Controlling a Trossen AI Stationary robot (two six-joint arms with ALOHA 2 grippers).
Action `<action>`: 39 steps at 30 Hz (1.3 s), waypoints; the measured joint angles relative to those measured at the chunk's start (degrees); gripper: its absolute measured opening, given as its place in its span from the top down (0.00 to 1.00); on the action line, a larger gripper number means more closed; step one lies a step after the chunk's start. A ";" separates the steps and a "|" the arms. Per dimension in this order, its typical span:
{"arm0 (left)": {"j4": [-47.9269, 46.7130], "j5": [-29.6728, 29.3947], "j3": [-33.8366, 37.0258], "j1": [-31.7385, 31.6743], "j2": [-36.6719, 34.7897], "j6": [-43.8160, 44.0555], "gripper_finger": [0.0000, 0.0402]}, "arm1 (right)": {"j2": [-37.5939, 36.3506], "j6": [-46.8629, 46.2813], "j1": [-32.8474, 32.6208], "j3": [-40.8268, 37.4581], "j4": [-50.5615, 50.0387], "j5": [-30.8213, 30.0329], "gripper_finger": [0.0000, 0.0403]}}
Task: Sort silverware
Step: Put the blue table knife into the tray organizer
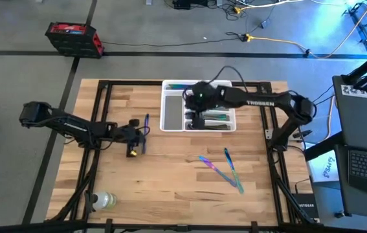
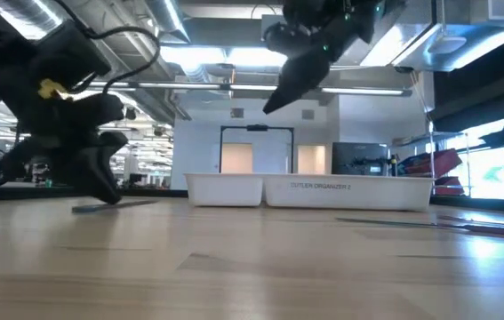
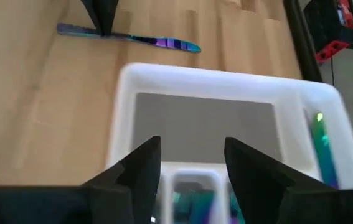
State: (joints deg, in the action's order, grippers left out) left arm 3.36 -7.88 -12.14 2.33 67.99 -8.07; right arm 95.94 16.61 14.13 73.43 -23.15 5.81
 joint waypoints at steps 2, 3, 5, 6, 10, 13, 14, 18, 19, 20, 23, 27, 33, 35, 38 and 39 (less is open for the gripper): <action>0.77 3.88 0.11 2.12 -0.08 0.69 0.96 | 0.00 -2.09 -3.25 0.00 0.56 -1.67 0.60; 1.54 5.90 0.26 3.10 -0.09 1.19 0.96 | 0.00 -3.17 -4.86 0.00 1.17 -2.41 0.60; 4.10 10.34 0.49 4.90 -0.10 1.75 0.96 | 0.00 -5.26 -7.88 0.00 2.21 -2.86 0.60; 5.62 13.52 0.57 5.74 -0.08 2.33 0.96 | 0.00 -6.16 -9.42 0.00 3.31 -2.61 0.60; 14.22 26.72 0.73 8.30 0.01 7.04 0.96 | 0.00 -7.01 -15.93 0.00 8.63 -1.38 0.60; 19.83 30.29 0.57 9.90 -0.02 11.45 0.96 | 0.57 -7.07 -19.83 0.02 12.73 -2.23 0.60; 21.41 30.07 0.61 10.35 -0.28 12.47 0.96 | 1.10 -7.20 -20.78 0.06 14.02 -2.25 0.60; 24.02 24.68 0.08 11.59 -2.92 13.64 0.96 | 6.36 -8.21 -23.02 0.07 19.99 -2.16 0.60; 22.09 22.47 -0.07 11.94 -4.08 13.63 0.96 | 8.09 -9.01 -23.47 0.07 21.75 -1.87 0.60; 18.97 20.44 -0.14 12.28 -5.42 13.64 0.96 | 9.59 -9.70 -23.88 0.07 22.76 -1.67 0.60; 7.18 15.70 -0.13 13.17 -8.90 13.36 0.96 | 13.66 -11.49 -25.32 0.04 24.37 -1.62 0.60; -7.10 14.42 -0.07 13.86 -11.06 14.89 0.96 | 17.32 -13.46 -26.77 -0.02 26.80 -3.34 0.60; -9.34 27.32 -0.09 15.58 -10.68 18.67 0.96 | 21.86 -14.02 -26.66 -0.02 33.52 -6.15 0.60; -8.25 29.20 -0.09 16.76 -10.51 20.66 0.96 | 23.77 -14.97 -25.76 -0.01 36.34 -6.02 0.61; -6.15 30.29 -0.09 18.95 -10.40 22.92 0.96 | 26.08 -16.38 -24.20 1.36 37.48 -5.69 0.66; -5.38 30.35 -0.09 19.67 -10.40 23.34 0.96 | 26.80 -16.40 -23.75 2.16 37.58 -5.67 0.68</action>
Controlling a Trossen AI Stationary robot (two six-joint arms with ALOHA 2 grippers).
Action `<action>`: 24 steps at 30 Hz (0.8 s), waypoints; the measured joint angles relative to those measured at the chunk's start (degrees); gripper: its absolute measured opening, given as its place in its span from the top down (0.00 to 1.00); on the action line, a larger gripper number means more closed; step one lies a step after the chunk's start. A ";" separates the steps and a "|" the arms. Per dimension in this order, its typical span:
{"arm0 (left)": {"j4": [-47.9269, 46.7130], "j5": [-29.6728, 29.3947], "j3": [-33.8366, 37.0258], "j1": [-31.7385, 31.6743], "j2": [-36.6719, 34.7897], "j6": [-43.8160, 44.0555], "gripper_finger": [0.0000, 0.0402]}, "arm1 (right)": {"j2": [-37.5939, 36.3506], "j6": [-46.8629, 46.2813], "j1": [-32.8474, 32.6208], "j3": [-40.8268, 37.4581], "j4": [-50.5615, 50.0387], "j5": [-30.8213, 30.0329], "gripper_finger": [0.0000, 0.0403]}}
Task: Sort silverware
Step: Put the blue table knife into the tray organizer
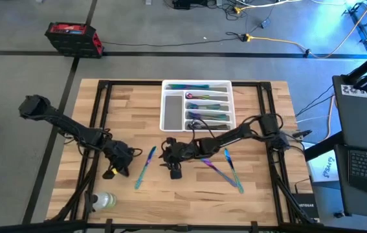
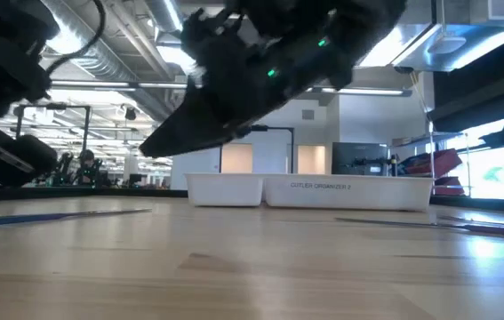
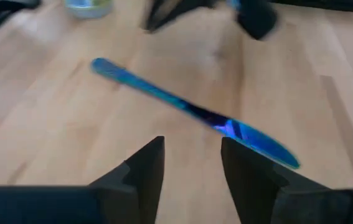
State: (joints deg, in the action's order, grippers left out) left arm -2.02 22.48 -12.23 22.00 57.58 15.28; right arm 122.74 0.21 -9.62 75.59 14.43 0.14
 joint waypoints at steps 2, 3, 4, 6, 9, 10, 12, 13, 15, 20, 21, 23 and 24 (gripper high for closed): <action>1.03 -0.33 0.00 1.19 0.17 0.44 0.96 | 1.64 0.00 0.95 1.82 -0.06 0.15 0.75; 1.74 -0.71 -0.02 1.60 0.46 0.65 0.96 | 2.44 0.01 1.42 2.83 -0.46 0.75 0.80; 2.19 -1.15 -0.06 1.86 0.91 1.06 0.96 | 3.25 0.01 1.87 3.88 -1.14 1.52 0.84; 2.83 -2.80 -0.07 2.01 2.49 2.52 0.97 | 4.66 0.03 2.75 5.73 -2.97 3.33 0.94; 4.72 -4.19 -0.09 2.00 5.72 4.08 0.99 | 6.02 0.02 3.74 7.06 -5.42 3.98 0.98; 5.96 -4.19 -0.09 2.11 6.97 4.14 1.00 | 6.36 0.02 3.98 7.25 -5.80 3.98 0.97; 8.42 -4.37 -0.13 2.64 9.50 3.91 1.00 | 6.56 0.00 4.50 7.34 -5.76 4.09 0.96; 9.06 -4.72 -0.11 2.89 10.85 3.82 1.00 | 6.56 0.00 4.71 7.34 -5.65 4.80 0.97; 11.45 -4.69 -0.17 3.12 13.53 3.83 1.00 | 6.56 0.00 5.41 7.39 -5.47 6.77 0.99; 18.95 -3.31 -0.16 3.13 19.19 3.49 1.00 | 6.56 0.02 7.18 7.39 -6.32 8.05 0.99; 20.36 -3.33 -0.09 3.14 19.88 3.02 1.00 | 6.56 0.02 7.54 7.39 -6.91 8.12 0.99; 21.77 -3.12 -0.39 2.72 21.05 1.54 1.00 | 6.56 0.13 7.94 7.41 -7.68 8.90 1.00; 21.83 -2.76 -0.75 2.35 21.41 0.56 1.00 | 6.56 0.07 8.03 7.41 -8.16 8.85 1.00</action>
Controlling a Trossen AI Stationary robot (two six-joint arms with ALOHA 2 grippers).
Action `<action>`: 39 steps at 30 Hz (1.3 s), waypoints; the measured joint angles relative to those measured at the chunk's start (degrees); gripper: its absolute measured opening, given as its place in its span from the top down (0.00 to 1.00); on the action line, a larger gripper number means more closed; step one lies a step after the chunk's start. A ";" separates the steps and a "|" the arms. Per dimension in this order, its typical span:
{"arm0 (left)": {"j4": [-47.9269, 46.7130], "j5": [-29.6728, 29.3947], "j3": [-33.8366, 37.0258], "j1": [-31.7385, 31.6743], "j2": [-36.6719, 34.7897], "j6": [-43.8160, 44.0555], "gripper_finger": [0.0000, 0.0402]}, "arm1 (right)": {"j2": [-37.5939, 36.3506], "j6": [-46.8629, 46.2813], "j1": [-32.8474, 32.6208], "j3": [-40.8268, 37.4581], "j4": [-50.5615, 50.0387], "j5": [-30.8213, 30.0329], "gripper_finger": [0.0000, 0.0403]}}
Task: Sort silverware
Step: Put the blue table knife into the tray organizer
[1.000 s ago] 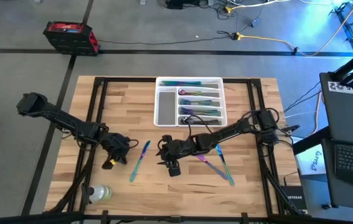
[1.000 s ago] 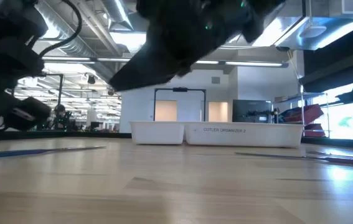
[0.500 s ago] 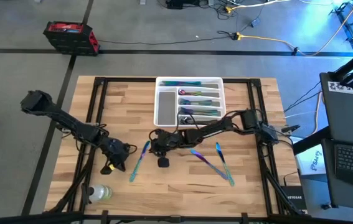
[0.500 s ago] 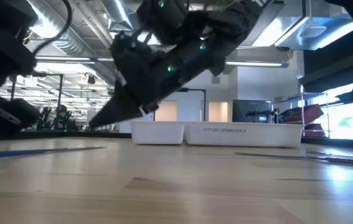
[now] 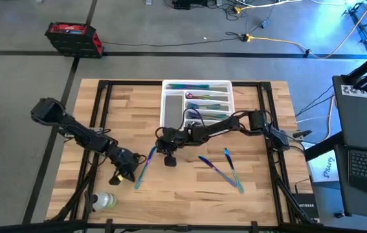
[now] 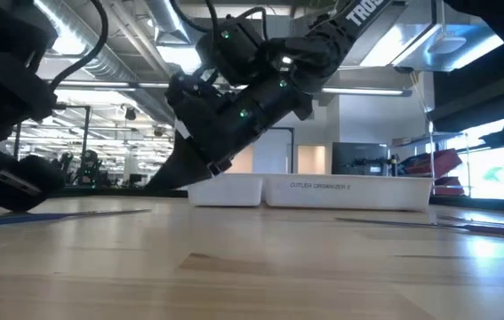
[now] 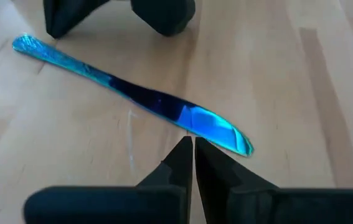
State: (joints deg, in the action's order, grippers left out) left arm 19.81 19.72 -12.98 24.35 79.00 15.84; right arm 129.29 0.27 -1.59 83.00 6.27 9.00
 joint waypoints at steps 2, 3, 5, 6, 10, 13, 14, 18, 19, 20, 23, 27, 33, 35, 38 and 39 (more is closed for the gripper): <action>0.11 0.77 -0.89 -0.97 0.68 -2.19 1.00 | 0.00 0.17 0.09 0.00 -0.54 0.02 0.99; 0.20 1.33 -1.42 -1.44 1.19 -3.39 1.00 | 0.00 0.16 0.07 0.00 -0.57 -0.02 1.00; 0.50 1.61 -2.70 -2.34 2.57 -6.87 1.00 | -0.07 0.13 0.08 0.00 -0.49 -0.01 1.00; 1.14 1.17 -3.66 -2.84 3.46 -8.99 1.00 | -0.18 0.14 -0.02 0.00 -0.53 -0.03 1.00; 4.64 1.15 -7.18 -5.48 8.05 -18.93 1.00 | -2.17 3.27 -1.85 -0.02 -1.65 -2.00 1.00; 6.43 3.83 -10.61 -7.77 11.68 -24.55 1.00 | -4.91 6.25 -4.25 0.00 -6.57 -9.08 1.00; 6.22 4.81 -11.65 -8.40 12.55 -25.91 1.00 | -5.89 6.45 -5.08 0.00 -9.11 -12.41 1.00; 5.28 4.18 -13.27 -9.08 12.70 -28.95 1.00 | -10.22 5.41 -7.09 -0.01 -17.74 -22.65 1.00; 5.01 2.96 -13.27 -9.04 11.99 -29.92 1.00 | -11.04 4.32 -7.30 0.00 -19.01 -23.37 1.00; 4.74 1.34 -13.26 -9.04 11.05 -30.79 1.00 | -11.54 3.24 -7.62 0.02 -19.80 -23.90 1.00; 3.13 -5.06 -13.29 -9.04 7.78 -32.75 1.00 | -11.91 0.79 -9.33 0.00 -20.45 -24.48 1.00; -2.29 -13.19 -13.26 -9.30 0.77 -33.19 1.00 | -11.93 -0.17 -11.34 -0.01 -19.59 -24.92 1.00; -20.19 -24.36 -13.24 -9.71 -10.35 -36.75 1.00 | -11.93 -5.80 -11.52 -1.03 -16.81 -23.64 1.00; -26.44 -26.12 -12.80 -10.72 -11.97 -36.98 1.00 | -11.85 -8.94 -11.45 -1.03 -12.97 -19.95 1.00; -31.74 -25.28 -11.31 -12.54 -12.07 -35.34 1.00 | -9.69 -10.38 -11.49 -0.98 -4.06 -12.52 1.00; -32.20 -25.05 -10.79 -13.03 -11.58 -34.58 1.00 | -8.55 -10.42 -11.51 -0.95 -1.33 -10.58 1.00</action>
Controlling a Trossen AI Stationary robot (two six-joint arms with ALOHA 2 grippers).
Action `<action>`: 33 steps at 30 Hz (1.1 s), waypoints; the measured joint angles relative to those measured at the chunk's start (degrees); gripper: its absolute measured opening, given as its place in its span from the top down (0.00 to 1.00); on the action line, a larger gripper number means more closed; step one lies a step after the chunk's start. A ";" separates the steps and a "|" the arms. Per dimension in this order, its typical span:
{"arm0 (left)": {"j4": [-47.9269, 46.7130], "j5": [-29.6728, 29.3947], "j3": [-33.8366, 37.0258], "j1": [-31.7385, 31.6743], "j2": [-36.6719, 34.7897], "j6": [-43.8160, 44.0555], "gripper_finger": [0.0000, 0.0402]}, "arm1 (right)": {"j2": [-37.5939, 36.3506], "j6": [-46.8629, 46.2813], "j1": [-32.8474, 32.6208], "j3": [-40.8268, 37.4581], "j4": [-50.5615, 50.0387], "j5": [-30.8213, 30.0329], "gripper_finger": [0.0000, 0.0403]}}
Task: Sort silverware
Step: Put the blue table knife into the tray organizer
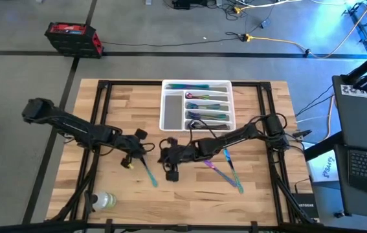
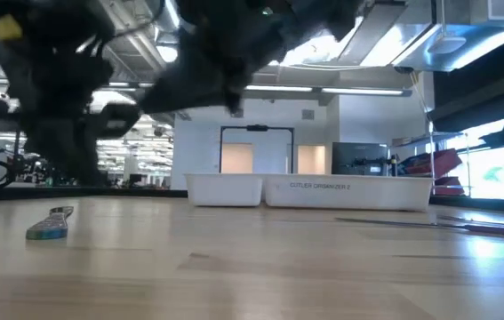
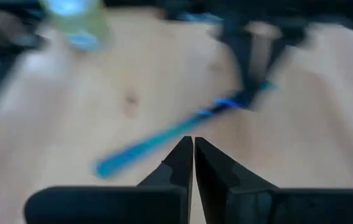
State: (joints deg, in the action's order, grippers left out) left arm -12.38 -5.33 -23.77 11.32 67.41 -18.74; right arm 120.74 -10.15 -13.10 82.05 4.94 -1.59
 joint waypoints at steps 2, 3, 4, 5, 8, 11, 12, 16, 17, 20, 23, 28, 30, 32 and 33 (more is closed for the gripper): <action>0.91 0.04 0.97 -0.53 0.79 0.67 1.00 | 2.44 -0.07 -0.06 -0.03 3.07 2.89 1.00; 1.60 -0.35 1.31 -0.75 1.18 1.38 1.00 | 3.62 -0.04 -0.08 0.08 4.61 3.55 1.00; 2.66 -1.44 1.44 -0.94 1.57 2.26 1.00 | 4.52 0.34 -0.09 0.24 5.09 3.69 1.00; 3.37 -2.36 1.44 -1.24 1.94 3.66 1.00 | 5.24 1.37 -0.06 0.54 5.42 3.87 1.00; 3.54 -2.84 1.50 -2.03 2.56 6.11 1.00 | 7.07 5.55 0.00 2.35 6.08 5.33 1.00; 5.14 -2.80 1.51 -2.02 2.74 5.90 1.00 | 9.57 8.76 0.02 4.91 6.17 7.73 1.00; 5.38 -2.82 1.51 -2.02 2.74 5.31 1.00 | 10.56 9.62 0.02 5.85 5.93 9.30 1.00; 5.70 -2.82 1.51 -2.04 2.78 5.27 1.00 | 14.74 13.80 0.06 11.03 3.72 11.74 1.00; 5.62 -2.82 1.51 -2.04 2.89 6.54 1.00 | 15.77 14.86 0.08 12.32 2.99 11.76 1.00; 5.41 -4.05 1.53 -2.00 2.98 9.65 1.00 | 18.19 16.90 0.13 15.07 -0.37 11.76 1.00; 6.46 -6.41 1.53 -2.00 2.98 11.30 1.00 | 19.35 17.52 0.12 16.63 -1.88 11.79 1.00; 7.97 -6.71 1.53 -1.98 2.95 13.88 1.00 | 19.38 16.35 -0.04 17.03 -5.64 11.61 1.00; 7.90 -6.71 1.53 -1.99 2.98 16.03 1.00 | 18.80 16.26 -0.39 17.07 -8.64 10.75 1.00; 7.89 -6.73 1.53 -2.00 2.98 18.32 1.00 | 18.54 16.23 -0.93 17.07 -10.36 9.03 1.00; 7.79 -6.71 1.53 -1.94 2.97 19.34 1.00 | 18.30 16.24 -1.23 17.07 -11.25 8.50 1.00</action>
State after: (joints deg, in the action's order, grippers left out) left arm -4.59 -12.03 -22.24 9.37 70.38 0.60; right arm 139.05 6.10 -14.33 99.12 -6.31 6.91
